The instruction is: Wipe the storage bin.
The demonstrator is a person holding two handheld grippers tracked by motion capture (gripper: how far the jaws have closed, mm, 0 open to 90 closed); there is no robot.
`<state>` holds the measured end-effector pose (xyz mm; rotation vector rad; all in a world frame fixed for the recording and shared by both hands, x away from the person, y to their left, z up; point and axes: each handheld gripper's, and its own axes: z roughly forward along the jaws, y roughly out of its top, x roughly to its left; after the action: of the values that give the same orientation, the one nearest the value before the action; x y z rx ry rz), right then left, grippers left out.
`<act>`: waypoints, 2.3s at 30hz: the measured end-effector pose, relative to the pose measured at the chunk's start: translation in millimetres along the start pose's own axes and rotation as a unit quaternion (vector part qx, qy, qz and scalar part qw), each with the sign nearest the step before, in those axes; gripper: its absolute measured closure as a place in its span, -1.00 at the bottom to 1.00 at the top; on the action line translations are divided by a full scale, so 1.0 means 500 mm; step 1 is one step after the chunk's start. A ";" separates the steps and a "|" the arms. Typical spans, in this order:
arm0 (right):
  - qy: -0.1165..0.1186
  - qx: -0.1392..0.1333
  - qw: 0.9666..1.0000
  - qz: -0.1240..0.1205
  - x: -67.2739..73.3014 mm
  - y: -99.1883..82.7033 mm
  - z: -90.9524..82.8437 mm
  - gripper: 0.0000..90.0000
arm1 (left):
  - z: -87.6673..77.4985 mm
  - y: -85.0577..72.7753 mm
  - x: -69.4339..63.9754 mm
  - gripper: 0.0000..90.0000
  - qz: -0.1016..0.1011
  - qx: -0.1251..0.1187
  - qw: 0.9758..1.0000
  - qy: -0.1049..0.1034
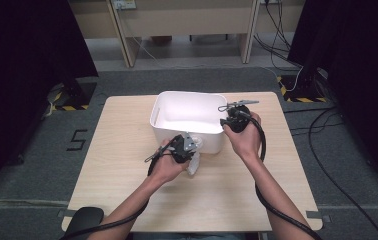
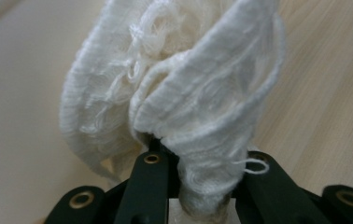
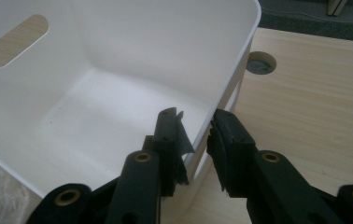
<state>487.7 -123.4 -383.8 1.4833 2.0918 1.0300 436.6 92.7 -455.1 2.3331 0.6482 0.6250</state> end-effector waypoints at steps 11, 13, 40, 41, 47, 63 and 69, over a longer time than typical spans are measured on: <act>-0.001 -0.001 1.000 0.001 0.001 -0.001 0.000 0.61 | 0.010 -0.007 -0.001 0.73 -0.001 0.003 1.000 -0.006; -0.001 -0.001 1.000 0.002 0.001 -0.001 0.000 0.61 | 0.011 -0.004 -0.002 0.73 -0.004 0.004 1.000 -0.009; -0.001 -0.002 1.000 0.001 0.000 -0.002 0.000 0.61 | -0.003 0.029 -0.009 0.73 -0.008 -0.015 1.000 -0.016; -0.001 -0.003 1.000 0.000 0.000 -0.002 0.000 0.61 | -0.007 0.031 -0.008 0.73 -0.007 -0.018 1.000 -0.015; -0.002 -0.004 1.000 -0.001 0.001 -0.003 -0.001 0.61 | -0.032 0.048 0.001 0.73 -0.011 -0.027 0.999 -0.017; -0.001 -0.005 1.000 0.001 0.000 -0.003 0.002 0.60 | -0.050 0.062 0.010 0.73 -0.010 -0.032 0.999 -0.014; -0.003 -0.005 1.000 0.000 -0.002 -0.002 0.003 0.59 | -0.044 0.073 0.004 0.73 -0.006 -0.031 0.999 -0.019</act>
<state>488.2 -124.0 -385.7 1.4802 2.0801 1.0336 435.8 78.8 -415.0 2.2770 0.6160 0.5867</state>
